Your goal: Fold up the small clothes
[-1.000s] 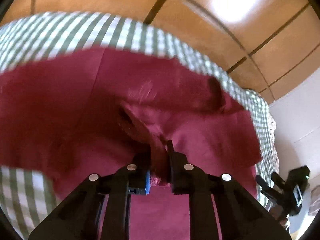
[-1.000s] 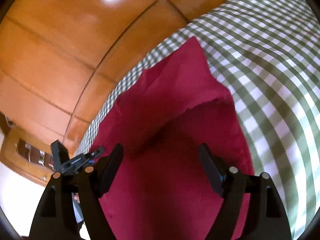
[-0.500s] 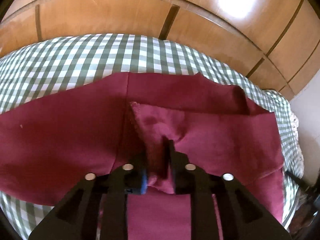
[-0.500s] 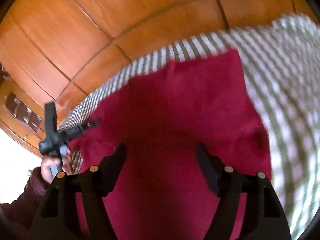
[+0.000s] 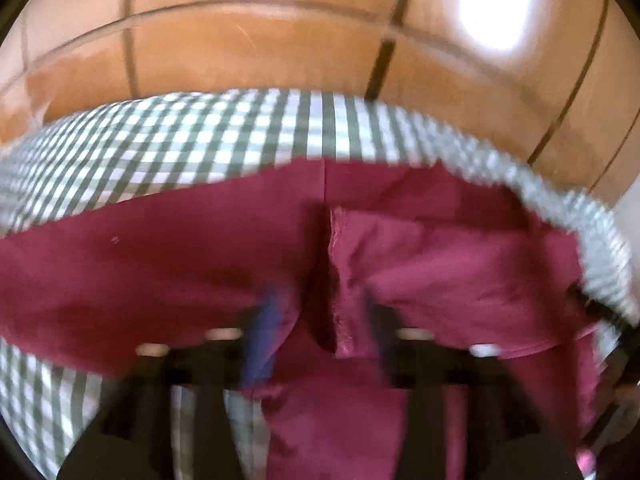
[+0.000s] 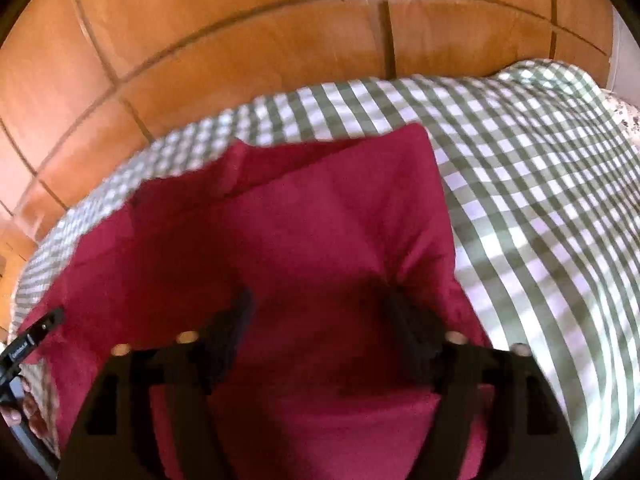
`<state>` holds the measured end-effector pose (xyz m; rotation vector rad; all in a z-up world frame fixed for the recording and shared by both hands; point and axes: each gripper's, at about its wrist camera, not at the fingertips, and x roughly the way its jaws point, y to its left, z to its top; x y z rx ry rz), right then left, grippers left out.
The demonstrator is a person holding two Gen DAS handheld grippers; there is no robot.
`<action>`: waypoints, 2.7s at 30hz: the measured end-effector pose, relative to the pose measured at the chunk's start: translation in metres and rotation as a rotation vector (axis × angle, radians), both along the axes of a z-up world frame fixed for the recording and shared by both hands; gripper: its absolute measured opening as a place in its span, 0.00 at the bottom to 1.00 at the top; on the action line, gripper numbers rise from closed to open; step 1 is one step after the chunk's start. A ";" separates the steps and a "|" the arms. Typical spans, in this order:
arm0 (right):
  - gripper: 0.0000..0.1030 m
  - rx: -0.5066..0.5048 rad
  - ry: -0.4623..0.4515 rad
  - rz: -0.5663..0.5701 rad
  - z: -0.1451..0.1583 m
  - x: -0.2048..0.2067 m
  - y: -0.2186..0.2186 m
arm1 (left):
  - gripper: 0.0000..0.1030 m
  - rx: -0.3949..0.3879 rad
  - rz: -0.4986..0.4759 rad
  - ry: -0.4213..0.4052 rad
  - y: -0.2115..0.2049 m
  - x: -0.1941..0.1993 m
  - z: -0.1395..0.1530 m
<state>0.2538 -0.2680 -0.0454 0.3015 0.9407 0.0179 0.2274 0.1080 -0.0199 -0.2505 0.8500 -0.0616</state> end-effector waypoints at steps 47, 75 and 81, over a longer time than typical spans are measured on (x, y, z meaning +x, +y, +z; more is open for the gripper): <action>0.98 -0.120 -0.031 0.179 -0.036 -0.124 0.086 | 0.06 -0.195 0.040 -0.193 0.088 -0.069 0.092; 0.68 0.353 0.040 0.243 -0.013 -0.076 0.110 | 0.67 -0.081 0.130 0.070 0.069 -0.126 0.002; 0.48 0.274 0.082 0.281 -0.022 -0.026 0.167 | 0.67 -0.072 0.154 0.087 0.074 -0.128 -0.004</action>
